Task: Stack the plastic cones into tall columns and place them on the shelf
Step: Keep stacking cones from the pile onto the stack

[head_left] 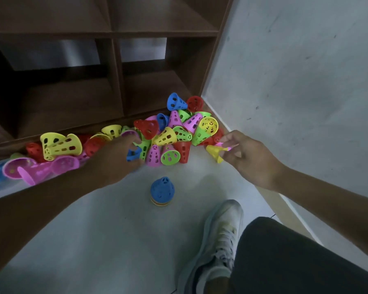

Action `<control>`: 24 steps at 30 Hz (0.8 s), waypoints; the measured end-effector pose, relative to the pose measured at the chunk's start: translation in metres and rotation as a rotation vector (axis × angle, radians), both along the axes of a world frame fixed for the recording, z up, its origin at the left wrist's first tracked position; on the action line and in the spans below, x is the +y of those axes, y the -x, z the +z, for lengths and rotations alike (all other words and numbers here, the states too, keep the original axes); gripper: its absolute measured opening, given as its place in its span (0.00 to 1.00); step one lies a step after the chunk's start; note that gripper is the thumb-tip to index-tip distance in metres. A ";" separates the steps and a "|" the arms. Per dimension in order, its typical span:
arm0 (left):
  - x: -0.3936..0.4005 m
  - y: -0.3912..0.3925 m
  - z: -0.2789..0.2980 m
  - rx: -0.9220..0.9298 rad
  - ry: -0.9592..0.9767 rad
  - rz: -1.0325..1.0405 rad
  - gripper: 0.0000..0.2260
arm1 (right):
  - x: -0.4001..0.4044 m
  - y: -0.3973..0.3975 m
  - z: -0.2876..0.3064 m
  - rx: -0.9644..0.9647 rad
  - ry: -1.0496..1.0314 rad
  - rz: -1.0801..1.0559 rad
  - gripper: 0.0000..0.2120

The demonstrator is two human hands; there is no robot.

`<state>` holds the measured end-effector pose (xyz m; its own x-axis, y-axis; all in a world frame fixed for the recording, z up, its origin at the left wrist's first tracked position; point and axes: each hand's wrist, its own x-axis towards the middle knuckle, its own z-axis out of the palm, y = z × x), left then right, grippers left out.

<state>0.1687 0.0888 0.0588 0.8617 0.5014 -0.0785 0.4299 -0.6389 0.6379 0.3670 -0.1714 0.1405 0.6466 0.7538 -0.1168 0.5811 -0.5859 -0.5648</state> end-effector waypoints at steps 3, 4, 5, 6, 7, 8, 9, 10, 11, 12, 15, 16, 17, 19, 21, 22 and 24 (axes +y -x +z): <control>-0.002 -0.021 -0.006 -0.035 -0.027 0.014 0.22 | 0.000 -0.021 -0.015 -0.005 0.019 0.002 0.09; -0.002 -0.027 -0.009 -0.038 -0.041 0.012 0.22 | 0.002 -0.028 -0.020 -0.012 0.025 -0.004 0.09; -0.002 -0.034 -0.012 -0.025 -0.053 0.007 0.21 | 0.005 -0.035 -0.026 -0.016 0.032 -0.012 0.10; -0.001 -0.039 -0.015 -0.013 -0.065 -0.001 0.21 | 0.009 -0.043 -0.032 -0.025 0.045 -0.014 0.11; 0.000 -0.045 -0.018 0.000 -0.076 -0.009 0.21 | 0.013 -0.051 -0.038 -0.044 0.066 -0.007 0.14; 0.002 -0.050 -0.021 0.005 -0.083 -0.012 0.21 | 0.018 -0.058 -0.043 -0.071 0.098 0.005 0.16; 0.003 -0.055 -0.023 0.011 -0.079 -0.009 0.21 | 0.024 -0.065 -0.048 -0.092 0.127 0.008 0.18; 0.004 -0.061 -0.025 0.010 -0.075 -0.006 0.21 | 0.030 -0.071 -0.051 -0.102 0.145 0.008 0.19; 0.006 -0.067 -0.026 0.012 -0.072 -0.005 0.21 | 0.036 -0.077 -0.055 -0.106 0.149 0.010 0.21; 0.007 -0.073 -0.028 0.014 -0.077 -0.006 0.20 | 0.043 -0.083 -0.059 -0.115 0.147 0.025 0.22; 0.015 -0.095 -0.034 0.020 -0.143 -0.008 0.20 | 0.065 -0.100 -0.075 -0.154 0.151 0.108 0.24; 0.019 -0.101 -0.036 0.027 -0.181 0.000 0.20 | 0.072 -0.104 -0.081 -0.172 0.163 0.143 0.25; 0.023 -0.107 -0.038 0.035 -0.226 0.010 0.21 | 0.079 -0.109 -0.087 -0.187 0.178 0.171 0.26; 0.032 -0.118 -0.042 0.051 -0.299 0.023 0.25 | 0.091 -0.119 -0.101 -0.206 0.209 0.198 0.28; 0.041 -0.128 -0.047 0.071 -0.324 0.028 0.28 | 0.102 -0.126 -0.115 -0.194 0.247 0.200 0.30; 0.046 -0.132 -0.051 0.084 -0.328 0.021 0.29 | 0.106 -0.129 -0.122 -0.183 0.271 0.198 0.32; 0.055 -0.139 -0.060 0.123 -0.331 -0.001 0.31 | 0.114 -0.132 -0.132 -0.167 0.307 0.186 0.35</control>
